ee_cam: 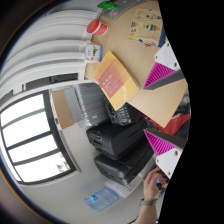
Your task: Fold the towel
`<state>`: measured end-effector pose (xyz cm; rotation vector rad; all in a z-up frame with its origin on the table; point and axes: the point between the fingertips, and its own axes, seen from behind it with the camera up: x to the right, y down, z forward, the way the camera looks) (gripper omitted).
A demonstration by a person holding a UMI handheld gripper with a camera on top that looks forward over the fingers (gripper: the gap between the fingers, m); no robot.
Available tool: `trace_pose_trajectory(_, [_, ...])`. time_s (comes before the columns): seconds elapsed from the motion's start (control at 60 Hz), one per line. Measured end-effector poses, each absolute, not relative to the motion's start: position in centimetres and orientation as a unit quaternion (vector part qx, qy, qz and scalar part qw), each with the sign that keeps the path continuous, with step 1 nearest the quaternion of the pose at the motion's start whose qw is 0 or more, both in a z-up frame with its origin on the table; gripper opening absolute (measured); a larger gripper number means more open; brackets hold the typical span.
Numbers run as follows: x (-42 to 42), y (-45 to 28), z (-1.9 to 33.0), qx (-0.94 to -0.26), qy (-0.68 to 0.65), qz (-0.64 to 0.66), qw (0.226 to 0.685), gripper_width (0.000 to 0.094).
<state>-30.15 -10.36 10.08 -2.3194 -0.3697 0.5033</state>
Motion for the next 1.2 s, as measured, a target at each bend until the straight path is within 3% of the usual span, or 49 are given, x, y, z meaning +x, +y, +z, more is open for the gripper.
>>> trace_pose_trajectory(0.1, [-25.6, -7.5, 9.3, -0.911, -0.08, 0.144, 0.379, 0.0811])
trace_pose_trajectory(0.267, [-12.9, 0.0, 4.6, -0.911, -0.004, 0.026, 0.411, 0.0785])
trace_pose_trajectory(0.433, [-7.6, 0.1, -1.4, -0.928, 0.022, -0.012, 0.371, 0.0746])
trace_pose_trajectory(0.45, [-7.5, 0.6, -1.3, -0.92, 0.019, -0.01, 0.391, 0.0714])
trace_pose_trajectory(0.533, [-7.7, 0.5, -1.6, -0.921, -0.009, -0.011, 0.39, 0.0498])
trace_pose_trajectory(0.65, [-5.7, 0.7, -1.4, -0.917, 0.001, -0.029, 0.399, 0.007])
trace_pose_trajectory(0.867, [-5.7, 0.7, -0.8, -0.911, -0.015, -0.031, 0.41, 0.0012])
trace_pose_trajectory(1.067, [-0.6, 0.8, 7.7, -0.882, 0.04, 0.013, 0.47, 0.0021])
trace_pose_trajectory(1.2, [7.0, 0.1, 6.9, -0.888, 0.099, -0.005, 0.45, 0.0032])
